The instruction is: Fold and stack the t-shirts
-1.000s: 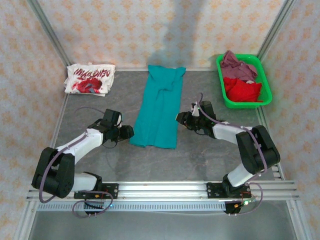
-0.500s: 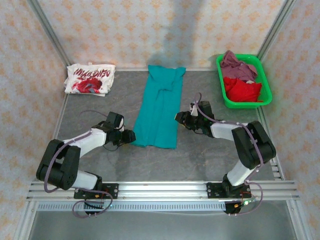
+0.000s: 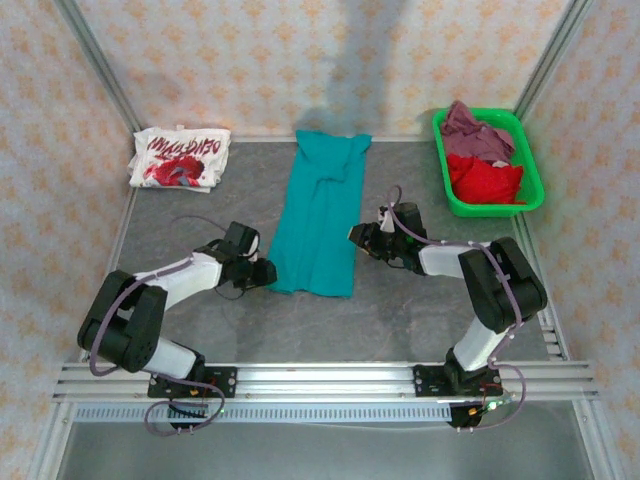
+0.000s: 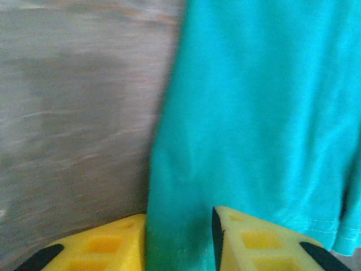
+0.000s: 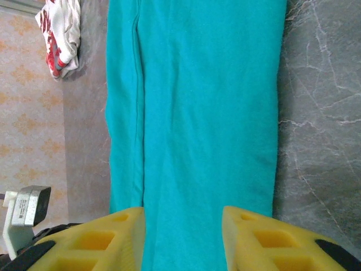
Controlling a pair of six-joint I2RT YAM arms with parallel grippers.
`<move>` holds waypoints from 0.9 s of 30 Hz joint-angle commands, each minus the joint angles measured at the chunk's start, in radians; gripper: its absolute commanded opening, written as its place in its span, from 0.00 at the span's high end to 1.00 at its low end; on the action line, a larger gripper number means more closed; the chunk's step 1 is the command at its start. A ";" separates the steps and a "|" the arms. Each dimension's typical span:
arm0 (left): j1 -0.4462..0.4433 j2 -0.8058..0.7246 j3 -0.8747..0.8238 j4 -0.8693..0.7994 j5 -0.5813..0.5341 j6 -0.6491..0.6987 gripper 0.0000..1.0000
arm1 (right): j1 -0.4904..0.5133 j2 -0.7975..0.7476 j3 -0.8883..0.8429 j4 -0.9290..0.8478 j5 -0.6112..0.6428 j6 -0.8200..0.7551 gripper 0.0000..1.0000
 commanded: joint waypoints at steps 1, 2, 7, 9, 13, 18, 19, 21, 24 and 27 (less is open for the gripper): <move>-0.031 0.020 0.023 0.077 0.048 -0.012 0.70 | 0.000 -0.004 -0.015 0.037 -0.018 0.006 0.60; -0.032 0.020 0.021 0.082 0.048 -0.012 0.73 | -0.001 -0.008 -0.021 0.032 -0.019 0.004 0.60; -0.037 0.015 0.017 0.074 0.038 -0.011 0.84 | -0.001 -0.046 -0.047 -0.032 -0.021 -0.007 0.60; -0.037 0.007 0.011 0.064 0.032 -0.012 0.84 | 0.001 -0.077 -0.056 -0.096 -0.020 -0.017 0.60; -0.037 -0.021 -0.005 0.049 0.016 -0.011 0.84 | 0.008 -0.134 -0.095 -0.197 -0.032 -0.015 0.59; -0.037 -0.042 -0.039 0.059 -0.008 -0.012 0.88 | 0.046 -0.179 -0.138 -0.275 -0.047 -0.005 0.57; -0.037 -0.041 -0.044 0.064 -0.007 -0.012 0.90 | 0.054 -0.176 -0.141 -0.281 -0.052 -0.002 0.57; -0.037 -0.037 -0.050 0.071 -0.004 -0.042 0.93 | 0.076 -0.176 -0.152 -0.277 -0.051 0.015 0.56; -0.037 -0.040 -0.051 0.074 -0.002 -0.047 0.98 | 0.099 -0.173 -0.183 -0.233 -0.068 0.049 0.56; -0.037 -0.056 -0.060 0.080 -0.003 -0.053 1.00 | 0.115 -0.171 -0.211 -0.180 -0.088 0.088 0.56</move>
